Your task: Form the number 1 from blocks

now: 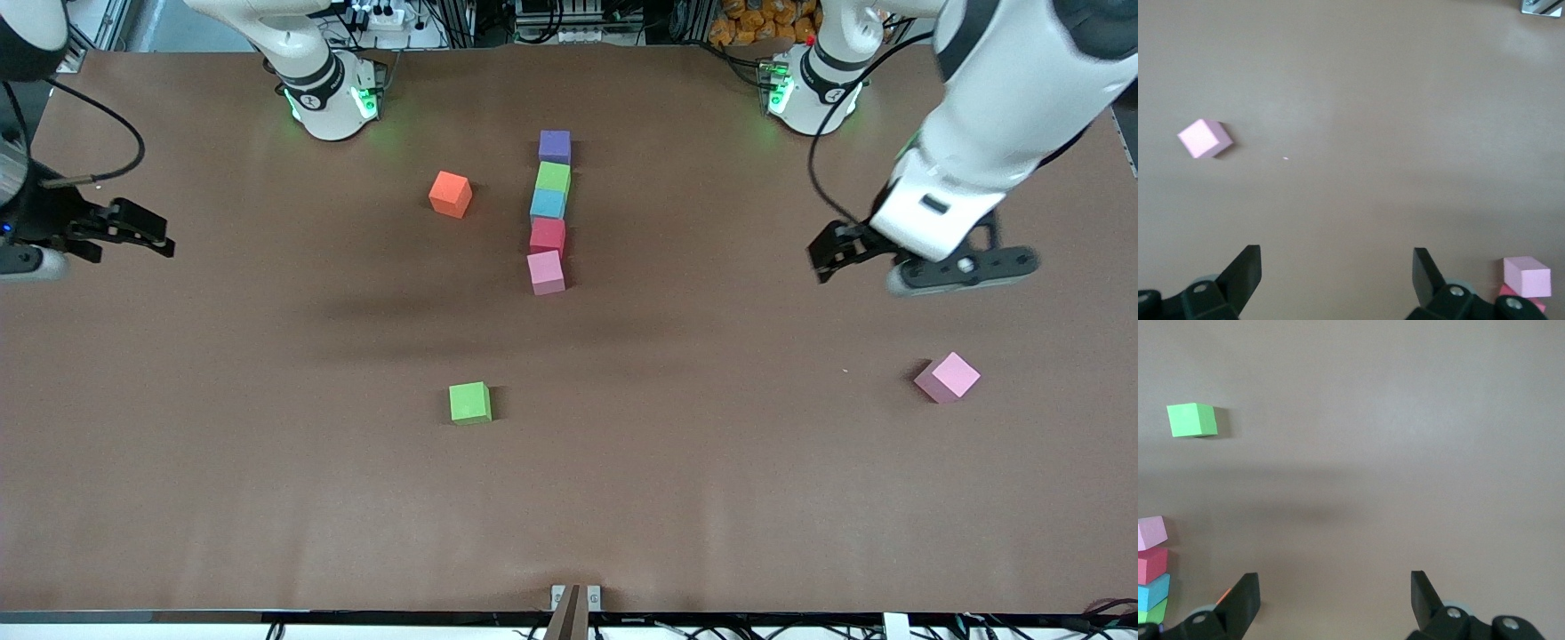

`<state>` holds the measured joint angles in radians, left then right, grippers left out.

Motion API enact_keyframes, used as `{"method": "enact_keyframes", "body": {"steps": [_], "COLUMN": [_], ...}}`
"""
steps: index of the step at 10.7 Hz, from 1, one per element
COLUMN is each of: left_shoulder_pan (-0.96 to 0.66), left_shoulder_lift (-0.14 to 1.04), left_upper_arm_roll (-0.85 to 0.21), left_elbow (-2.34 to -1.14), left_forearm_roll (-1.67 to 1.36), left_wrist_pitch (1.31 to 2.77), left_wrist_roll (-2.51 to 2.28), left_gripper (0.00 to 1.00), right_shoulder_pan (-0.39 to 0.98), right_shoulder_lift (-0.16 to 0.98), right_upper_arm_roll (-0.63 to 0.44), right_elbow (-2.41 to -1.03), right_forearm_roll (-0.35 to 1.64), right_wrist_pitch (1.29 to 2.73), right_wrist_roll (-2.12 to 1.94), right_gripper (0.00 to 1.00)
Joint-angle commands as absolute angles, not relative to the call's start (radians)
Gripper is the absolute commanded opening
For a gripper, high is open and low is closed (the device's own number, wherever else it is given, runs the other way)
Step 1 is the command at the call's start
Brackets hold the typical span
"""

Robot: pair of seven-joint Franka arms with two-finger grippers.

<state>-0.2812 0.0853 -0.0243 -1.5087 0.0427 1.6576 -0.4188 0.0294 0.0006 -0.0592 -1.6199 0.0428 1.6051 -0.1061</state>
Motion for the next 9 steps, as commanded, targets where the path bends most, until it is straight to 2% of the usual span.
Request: {"method": "enact_keyframes", "body": {"steps": [1,4,7,9], "left_shoulder_pan": [-0.125,-0.026,0.001,-0.009], "left_shoulder_lift": [0.000,-0.076,-0.086,-0.081], "left_upper_arm_roll": [-0.145,-0.204,-0.204,-0.169], "left_elbow": [-1.545,-1.545,-1.542,-1.539], "left_forearm_roll": [0.072,0.075,0.058,0.055], "left_wrist_pitch": [1.590,1.562,1.509,1.506], "left_wrist_roll": [-0.329,-0.270,-0.261,-0.256], "left_gripper": [1.00,1.00,1.00,1.00], "right_shoulder_pan": [0.006,0.008,0.017,0.012], "right_shoulder_lift": [0.009,0.011,0.012,0.014], "right_upper_arm_roll": [-0.044,-0.044,-0.038,-0.040], "right_elbow": [-1.550,-1.490,-1.454,-1.456], "right_forearm_roll": [0.041,0.037,0.035,0.034], "right_wrist_pitch": [1.583,1.505,1.454,1.456], "right_wrist_roll": [-0.164,-0.152,-0.101,-0.101], "right_gripper": [1.00,1.00,1.00,1.00]}}
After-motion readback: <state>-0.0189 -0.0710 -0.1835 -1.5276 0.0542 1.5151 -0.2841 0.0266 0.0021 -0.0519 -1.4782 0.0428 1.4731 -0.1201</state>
